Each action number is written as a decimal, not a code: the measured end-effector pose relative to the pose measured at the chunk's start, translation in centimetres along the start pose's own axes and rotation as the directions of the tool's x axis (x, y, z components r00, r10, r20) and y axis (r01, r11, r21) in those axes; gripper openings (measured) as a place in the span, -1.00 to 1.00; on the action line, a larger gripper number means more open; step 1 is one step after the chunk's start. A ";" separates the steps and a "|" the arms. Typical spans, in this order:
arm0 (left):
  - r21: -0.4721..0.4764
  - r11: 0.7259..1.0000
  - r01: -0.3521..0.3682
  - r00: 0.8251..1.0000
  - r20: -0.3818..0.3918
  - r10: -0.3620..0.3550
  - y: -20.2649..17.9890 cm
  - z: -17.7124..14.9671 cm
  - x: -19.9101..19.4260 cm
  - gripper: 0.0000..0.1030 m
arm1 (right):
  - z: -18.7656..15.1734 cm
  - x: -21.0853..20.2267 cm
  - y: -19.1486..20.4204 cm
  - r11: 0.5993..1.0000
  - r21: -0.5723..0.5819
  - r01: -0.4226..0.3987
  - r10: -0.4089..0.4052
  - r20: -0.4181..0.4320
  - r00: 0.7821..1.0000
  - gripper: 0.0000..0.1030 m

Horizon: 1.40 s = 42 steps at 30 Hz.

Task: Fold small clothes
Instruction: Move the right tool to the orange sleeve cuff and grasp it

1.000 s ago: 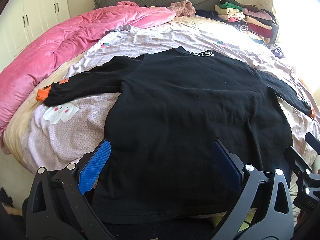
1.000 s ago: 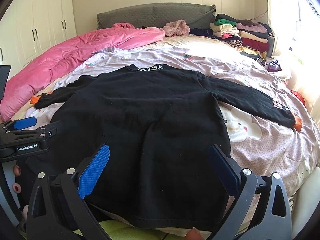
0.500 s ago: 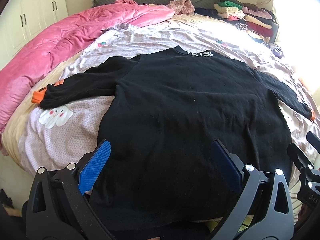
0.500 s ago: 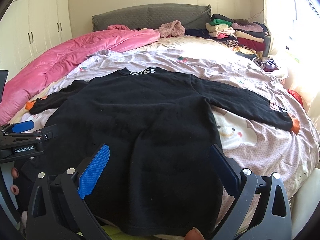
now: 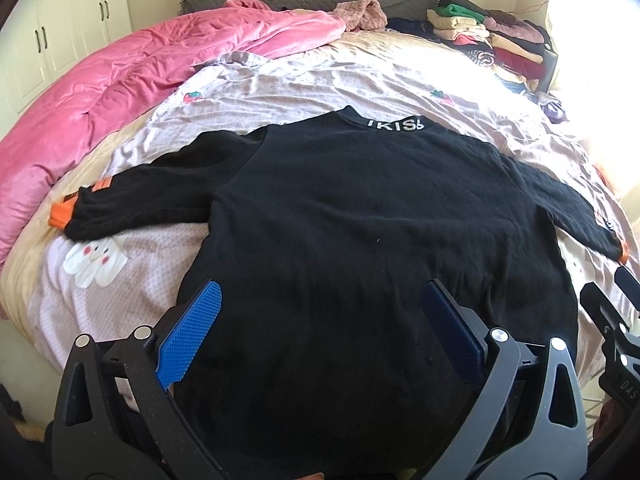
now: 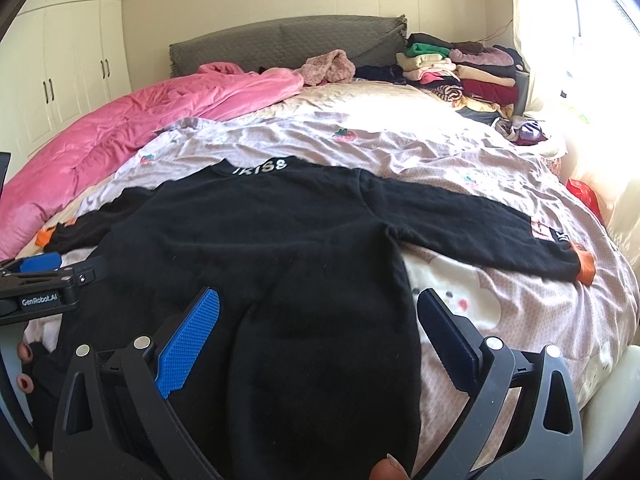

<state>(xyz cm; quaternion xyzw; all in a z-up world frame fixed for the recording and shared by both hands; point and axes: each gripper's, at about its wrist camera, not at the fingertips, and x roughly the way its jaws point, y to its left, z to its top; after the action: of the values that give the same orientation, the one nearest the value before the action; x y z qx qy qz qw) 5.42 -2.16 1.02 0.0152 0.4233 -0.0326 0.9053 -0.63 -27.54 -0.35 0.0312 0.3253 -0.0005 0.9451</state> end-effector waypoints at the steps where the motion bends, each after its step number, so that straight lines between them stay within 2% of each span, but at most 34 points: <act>1: 0.002 1.000 0.000 1.000 -0.001 0.000 -0.1 0.3 0.2 0.83 | 0.2 0.2 -0.2 1.000 0.003 0.003 -0.003 0.001 1.000 0.92; 15: 0.001 0.999 0.036 0.999 -0.017 -0.036 -1.3 4.3 3.1 0.83 | 2.7 2.6 -4.1 0.996 0.070 0.057 -0.057 0.004 0.998 0.92; 27: 0.014 0.999 0.042 0.998 -0.042 -0.041 -2.2 7.8 5.9 0.83 | 5.1 5.4 -10.4 0.973 0.189 0.134 -0.131 -0.029 0.991 0.92; 35: -0.005 0.999 0.034 0.997 -0.068 -0.034 -2.4 10.2 8.6 0.83 | 5.8 6.7 -15.8 0.934 0.270 0.232 -0.225 -0.058 0.973 0.92; 42: -0.032 0.999 0.032 0.997 -0.070 -0.034 -2.3 12.0 11.0 0.83 | 5.3 7.2 -21.2 0.875 0.345 0.339 -0.325 -0.099 0.940 0.92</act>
<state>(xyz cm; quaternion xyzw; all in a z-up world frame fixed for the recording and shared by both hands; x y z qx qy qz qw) 21.48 -5.61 0.28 -0.0046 0.4557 -0.0403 0.8892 7.86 -48.90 -1.81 0.1460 0.3383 -0.2211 0.9030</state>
